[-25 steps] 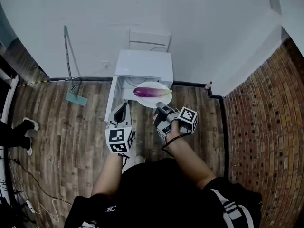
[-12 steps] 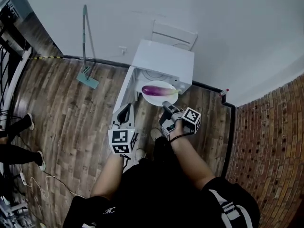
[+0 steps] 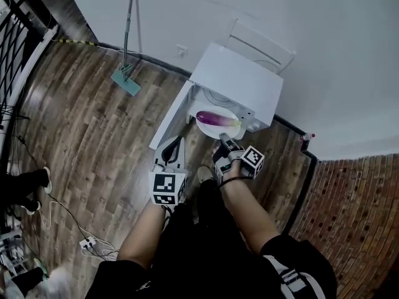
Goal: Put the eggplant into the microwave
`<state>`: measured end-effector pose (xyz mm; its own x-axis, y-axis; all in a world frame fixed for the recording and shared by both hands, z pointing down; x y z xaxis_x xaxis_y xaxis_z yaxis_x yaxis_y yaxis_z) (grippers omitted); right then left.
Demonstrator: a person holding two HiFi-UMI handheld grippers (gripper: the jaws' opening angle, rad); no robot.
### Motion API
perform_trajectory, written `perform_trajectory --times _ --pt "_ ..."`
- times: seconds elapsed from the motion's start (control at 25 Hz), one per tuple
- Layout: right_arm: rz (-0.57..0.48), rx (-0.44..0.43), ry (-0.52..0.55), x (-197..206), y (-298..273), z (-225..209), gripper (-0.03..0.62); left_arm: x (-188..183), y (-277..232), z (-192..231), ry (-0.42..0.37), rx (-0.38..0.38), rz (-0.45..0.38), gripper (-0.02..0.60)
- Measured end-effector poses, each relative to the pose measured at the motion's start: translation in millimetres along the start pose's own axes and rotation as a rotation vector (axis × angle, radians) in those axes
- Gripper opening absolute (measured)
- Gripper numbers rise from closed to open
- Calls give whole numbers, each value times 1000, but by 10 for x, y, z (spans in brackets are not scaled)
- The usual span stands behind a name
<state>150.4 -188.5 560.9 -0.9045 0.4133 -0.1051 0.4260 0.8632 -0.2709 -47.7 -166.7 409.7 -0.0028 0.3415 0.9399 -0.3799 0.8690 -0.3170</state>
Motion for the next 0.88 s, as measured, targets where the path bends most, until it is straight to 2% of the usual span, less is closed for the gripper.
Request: perform_trajectory --times 0.24,0.48,0.68,0.88 --pt "-19 24 -24 -283 -395 -508 29 303 -377 66 32 -6 19 -2" --pt "-68 52 -62 -592 -779 -1009 29 666 -715 129 -12 16 50 -2" --pt "-121 46 -55 -851 -1168 -1216 29 850 -910 176 -33 29 75 -2" --pt "-160 48 -66 -1072 -1551 -1415 29 1052 -1010 226 -9 18 99 -2"
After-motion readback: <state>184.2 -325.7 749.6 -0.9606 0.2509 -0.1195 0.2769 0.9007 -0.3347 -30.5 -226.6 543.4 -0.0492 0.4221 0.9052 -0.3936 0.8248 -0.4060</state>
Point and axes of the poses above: the fingertips, and each gripper's own axes: y backward along the fingers, z to its left, x out of its underside, the point moved 3 cm from there along y, backward along the fingers, and after that the axes turned 3 degrees about -x, right-handed, at the moved point
